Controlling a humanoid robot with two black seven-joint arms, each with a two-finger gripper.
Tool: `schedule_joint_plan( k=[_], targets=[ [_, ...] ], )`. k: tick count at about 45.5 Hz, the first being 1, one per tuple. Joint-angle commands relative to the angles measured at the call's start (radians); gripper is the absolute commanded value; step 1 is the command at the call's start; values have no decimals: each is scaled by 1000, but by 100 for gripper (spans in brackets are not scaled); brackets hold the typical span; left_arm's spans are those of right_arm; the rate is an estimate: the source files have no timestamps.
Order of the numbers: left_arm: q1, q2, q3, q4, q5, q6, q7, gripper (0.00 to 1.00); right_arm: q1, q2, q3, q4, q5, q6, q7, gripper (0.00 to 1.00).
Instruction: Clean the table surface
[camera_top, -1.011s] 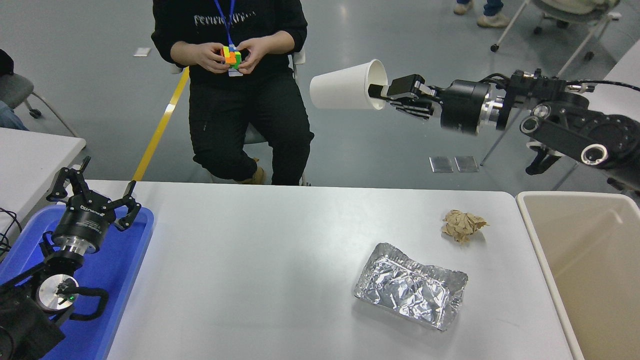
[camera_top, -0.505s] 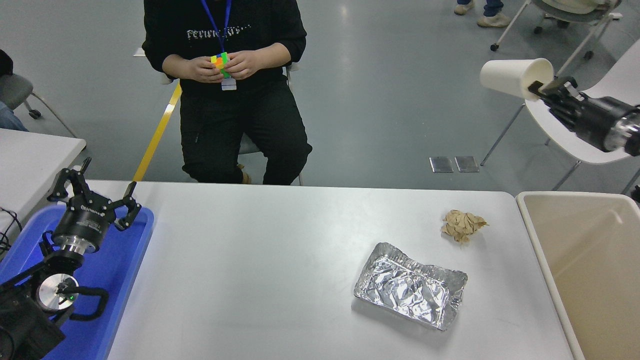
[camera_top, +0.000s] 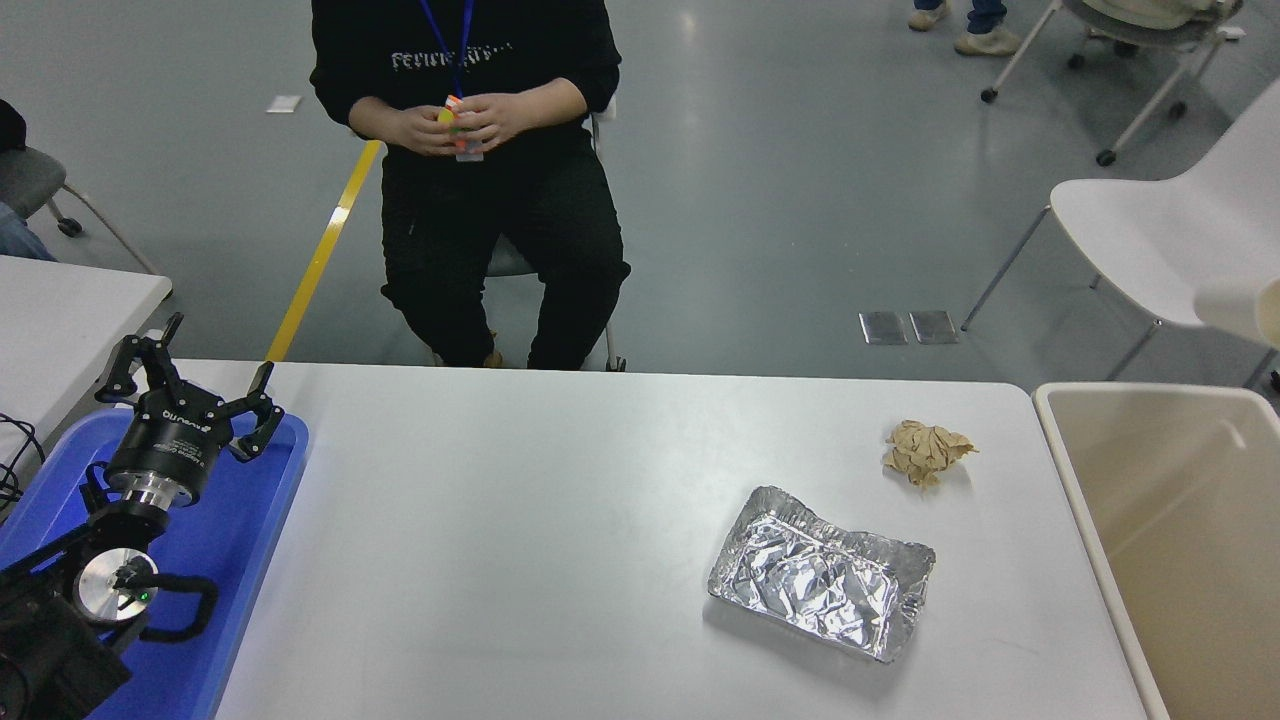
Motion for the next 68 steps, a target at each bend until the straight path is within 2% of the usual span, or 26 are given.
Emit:
schedule_joint_plan(
  k=[1, 11, 25, 35, 61, 67, 68],
  targets=[
    [0, 0, 1, 0, 0, 0, 0, 100, -70, -9, -3, -22, 21, -43, -150, 0],
    [0, 0, 0, 0, 0, 0, 0, 100, -137, 4, -17, -17, 21, -70, -249, 0],
    [0, 0, 1, 0, 0, 0, 0, 100, -251, 144, -17, -15, 19, -156, -258, 0],
    [0, 0, 1, 0, 0, 0, 0, 100, -278, 233, -18, -15, 16, -204, -266, 0],
    [0, 0, 0, 0, 0, 0, 0, 100, -284, 256, -20, -15, 16, -211, -269, 0],
    [0, 0, 0, 0, 0, 0, 0, 100, -284, 254, -20, -15, 19, -245, -269, 0],
    [0, 0, 0, 0, 0, 0, 0, 100, -283, 254, -20, -15, 19, -251, -269, 6]
  ],
)
